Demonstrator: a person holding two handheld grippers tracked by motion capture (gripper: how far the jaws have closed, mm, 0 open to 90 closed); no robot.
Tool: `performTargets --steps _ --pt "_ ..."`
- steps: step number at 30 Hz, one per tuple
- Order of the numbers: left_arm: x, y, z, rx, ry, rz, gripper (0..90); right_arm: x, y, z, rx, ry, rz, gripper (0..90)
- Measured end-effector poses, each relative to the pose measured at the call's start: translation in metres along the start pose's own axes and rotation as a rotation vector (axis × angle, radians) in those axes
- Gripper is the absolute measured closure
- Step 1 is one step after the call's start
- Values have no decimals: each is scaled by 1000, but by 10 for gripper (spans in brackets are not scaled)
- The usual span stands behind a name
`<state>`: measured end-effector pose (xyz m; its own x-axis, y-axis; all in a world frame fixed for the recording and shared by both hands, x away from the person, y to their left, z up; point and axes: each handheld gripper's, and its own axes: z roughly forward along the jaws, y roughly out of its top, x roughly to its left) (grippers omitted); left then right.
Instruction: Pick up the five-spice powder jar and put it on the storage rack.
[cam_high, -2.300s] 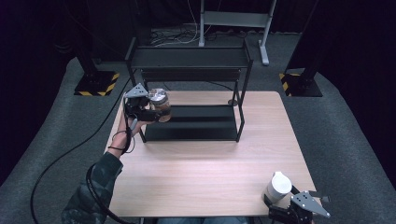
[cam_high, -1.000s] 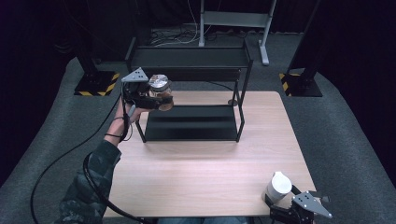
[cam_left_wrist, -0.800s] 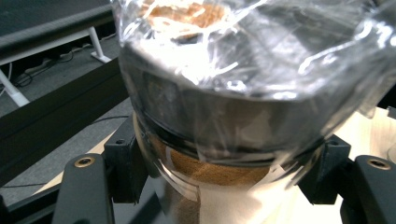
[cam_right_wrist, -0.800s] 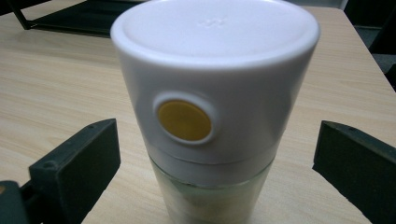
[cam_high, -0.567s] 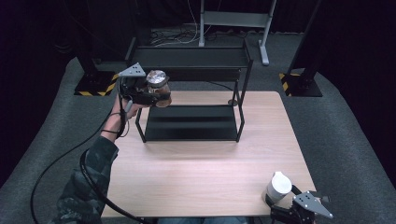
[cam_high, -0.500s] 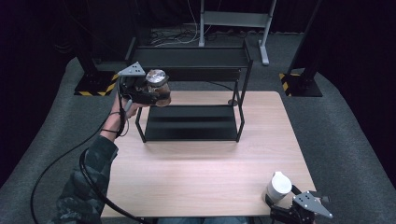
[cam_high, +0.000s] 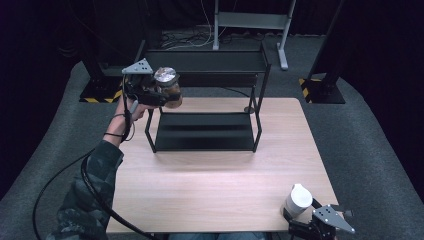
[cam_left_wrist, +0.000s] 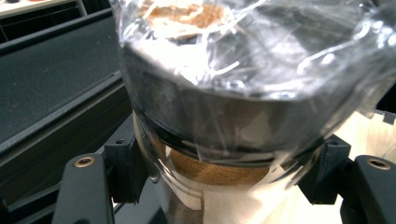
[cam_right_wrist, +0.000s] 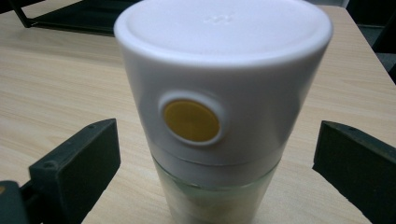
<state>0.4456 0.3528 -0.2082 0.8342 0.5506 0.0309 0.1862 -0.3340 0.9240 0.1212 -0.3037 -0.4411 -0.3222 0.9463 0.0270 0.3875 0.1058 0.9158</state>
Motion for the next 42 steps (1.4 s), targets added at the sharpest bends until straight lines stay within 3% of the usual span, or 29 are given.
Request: performTargets --steps 23,42 --pt "5 27 -4 -2 -2 25 302 -2 0 -3 -4 -6 2 0" --pt "13 49 -9 0 -27 49 302 -1 1 -1 4 -2 -5 0"
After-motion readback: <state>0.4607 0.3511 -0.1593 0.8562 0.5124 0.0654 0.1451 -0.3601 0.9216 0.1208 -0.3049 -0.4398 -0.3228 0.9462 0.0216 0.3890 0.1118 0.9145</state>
